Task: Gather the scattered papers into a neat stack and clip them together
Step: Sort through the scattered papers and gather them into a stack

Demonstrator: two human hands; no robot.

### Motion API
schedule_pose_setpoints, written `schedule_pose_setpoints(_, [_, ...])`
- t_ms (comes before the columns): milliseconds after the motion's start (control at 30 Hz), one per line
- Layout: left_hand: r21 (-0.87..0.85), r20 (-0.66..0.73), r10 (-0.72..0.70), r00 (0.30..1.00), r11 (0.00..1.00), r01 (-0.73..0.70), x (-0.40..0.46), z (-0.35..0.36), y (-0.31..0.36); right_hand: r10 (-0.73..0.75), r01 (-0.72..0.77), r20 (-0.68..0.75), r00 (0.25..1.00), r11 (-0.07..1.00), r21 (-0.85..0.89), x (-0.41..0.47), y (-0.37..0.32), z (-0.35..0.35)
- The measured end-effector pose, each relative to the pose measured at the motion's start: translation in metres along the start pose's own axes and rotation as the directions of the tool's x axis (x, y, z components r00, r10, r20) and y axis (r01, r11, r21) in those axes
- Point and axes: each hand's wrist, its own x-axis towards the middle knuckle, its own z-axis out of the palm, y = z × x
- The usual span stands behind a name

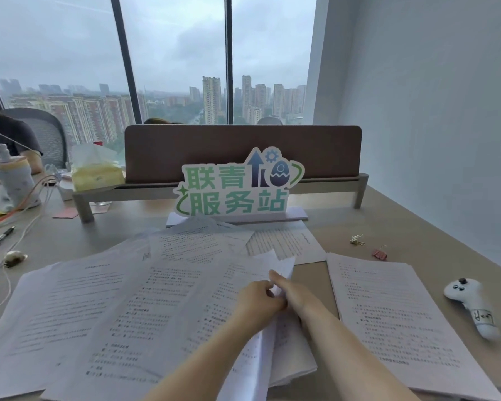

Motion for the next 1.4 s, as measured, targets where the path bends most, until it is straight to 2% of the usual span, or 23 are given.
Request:
schedule_pose_setpoints(100, [-0.234,0.059,-0.028,0.998,0.971,0.041,-0.005,-0.003,-0.002,-0.023,0.021,-0.004,1.000,0.968,-0.250,-0.004,-0.002,0.002])
schedule_pose_setpoints(167, [-0.348,0.062,-0.050,0.997,0.935,0.068,-0.006,-0.013,-0.005,-0.004,-0.014,-0.070,0.998,0.966,-0.259,-0.002,0.001,-0.001])
schedule_pose_setpoints(233, [-0.286,0.009,-0.054,0.999,0.957,0.054,-0.004,-0.023,-0.012,-0.038,0.009,-0.099,0.994,0.962,-0.273,-0.006,0.000,-0.006])
schedule_pose_setpoints(300, [-0.098,-0.066,-0.076,0.995,0.993,0.069,0.000,-0.036,-0.024,-0.107,0.066,-0.120,0.987,0.951,-0.303,-0.009,-0.003,-0.011])
schedule_pose_setpoints(367, [-0.043,-0.156,-0.103,0.982,0.994,0.098,0.002,-0.047,-0.036,-0.200,0.147,-0.135,0.970,0.934,-0.325,-0.011,-0.007,-0.016])
schedule_pose_setpoints(433, [-0.061,-0.209,-0.117,0.971,0.992,0.106,0.004,-0.055,-0.044,-0.320,0.265,-0.163,0.933,0.921,-0.286,-0.014,-0.016,-0.022])
schedule_pose_setpoints(533, [-0.118,-0.251,-0.132,0.959,0.987,0.105,0.005,-0.065,-0.043,-0.418,0.365,-0.218,0.882,0.898,-0.245,-0.021,-0.030,-0.032])
schedule_pose_setpoints(700, [-0.213,-0.257,-0.109,0.960,0.976,0.054,0.011,-0.076,-0.033,-0.433,0.398,-0.378,0.818,0.901,-0.171,-0.023,-0.039,-0.055])
schedule_pose_setpoints(833, [-0.295,-0.228,-0.089,0.969,0.955,0.019,0.019,-0.080,-0.022,-0.488,0.505,-0.437,0.755,0.859,-0.086,-0.032,-0.048,-0.073])
schedule_pose_setpoints(967, [-0.446,-0.218,-0.058,0.974,0.894,-0.047,0.024,-0.085,0.000,-0.559,0.611,-0.427,0.711,0.791,-0.017,-0.044,-0.058,-0.087])
schedule_pose_setpoints(1067, [-0.497,-0.230,0.011,0.973,0.859,-0.127,0.027,-0.093,0.019,-0.623,0.678,-0.397,0.674,0.735,-0.004,-0.051,-0.066,-0.094])
schedule_pose_setpoints(1200, [-0.584,-0.305,0.077,0.949,0.772,-0.250,0.025,-0.105,0.037,-0.687,0.746,-0.357,0.632,0.664,0.044,-0.063,-0.076,-0.098])
schedule_pose_setpoints(1300, [-0.581,-0.379,0.072,0.923,0.758,-0.297,0.022,-0.107,0.043,-0.702,0.772,-0.348,0.622,0.625,0.117,-0.064,-0.079,-0.095])
schedule_pose_setpoints(1400, [-0.562,-0.422,0.068,0.904,0.763,-0.320,0.022,-0.101,0.039,-0.689,0.760,-0.338,0.641,0.631,0.158,-0.061,-0.075,-0.086])
